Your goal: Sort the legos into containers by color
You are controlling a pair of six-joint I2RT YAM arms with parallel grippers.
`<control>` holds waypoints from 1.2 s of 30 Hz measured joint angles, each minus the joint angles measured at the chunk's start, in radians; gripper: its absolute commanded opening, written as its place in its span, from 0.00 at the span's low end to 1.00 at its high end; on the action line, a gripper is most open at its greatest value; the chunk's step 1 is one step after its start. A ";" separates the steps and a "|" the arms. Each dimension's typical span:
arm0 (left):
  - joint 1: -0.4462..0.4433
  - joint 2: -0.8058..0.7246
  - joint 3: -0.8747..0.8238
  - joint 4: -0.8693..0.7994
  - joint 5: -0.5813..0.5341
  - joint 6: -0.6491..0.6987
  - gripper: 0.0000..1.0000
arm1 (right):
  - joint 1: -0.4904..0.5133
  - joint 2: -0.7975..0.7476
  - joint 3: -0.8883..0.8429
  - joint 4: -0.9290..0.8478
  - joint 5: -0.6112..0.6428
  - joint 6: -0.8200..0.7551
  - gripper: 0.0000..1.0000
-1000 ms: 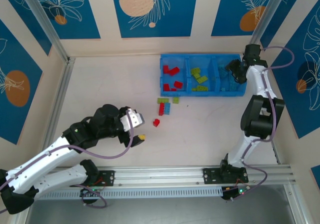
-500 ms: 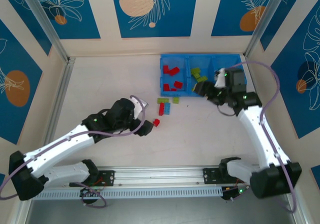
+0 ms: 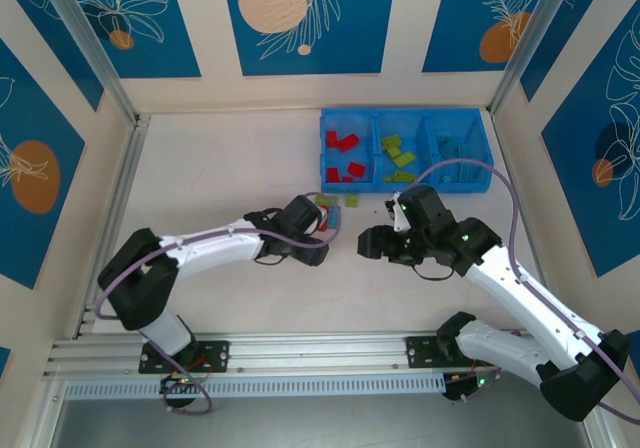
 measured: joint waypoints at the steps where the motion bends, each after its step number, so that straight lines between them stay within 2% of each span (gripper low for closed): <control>1: 0.000 0.028 0.015 0.004 0.003 0.007 0.61 | 0.000 -0.010 -0.003 -0.003 0.008 0.004 0.66; 8: 0.001 0.165 0.059 0.063 0.018 0.013 0.32 | 0.001 -0.074 -0.017 -0.032 0.050 0.023 0.65; 11: 0.001 0.175 0.059 0.075 0.018 0.011 0.25 | 0.001 -0.086 -0.026 -0.042 0.060 0.024 0.65; 16: 0.001 0.174 0.059 0.096 0.018 0.013 0.23 | 0.001 -0.111 -0.027 -0.057 0.079 0.024 0.65; 17: 0.001 0.170 0.059 0.096 0.018 0.015 0.25 | 0.001 -0.117 -0.027 -0.058 0.082 0.024 0.65; 18: 0.001 0.165 0.059 0.095 0.018 0.017 0.33 | 0.001 -0.122 -0.027 -0.058 0.085 0.025 0.64; 21: 0.001 0.137 0.059 0.094 0.005 0.016 0.68 | 0.000 -0.126 -0.027 -0.059 0.094 0.029 0.64; 23: 0.001 0.112 0.059 0.093 -0.022 0.000 0.78 | 0.000 -0.126 -0.027 -0.058 0.097 0.031 0.64; 31: 0.001 0.158 0.162 0.034 -0.095 -0.108 0.81 | 0.000 -0.126 -0.027 -0.058 0.100 0.035 0.64; 36: 0.001 0.225 0.174 0.027 -0.100 -0.168 0.71 | 0.000 -0.129 -0.027 -0.059 0.100 0.040 0.65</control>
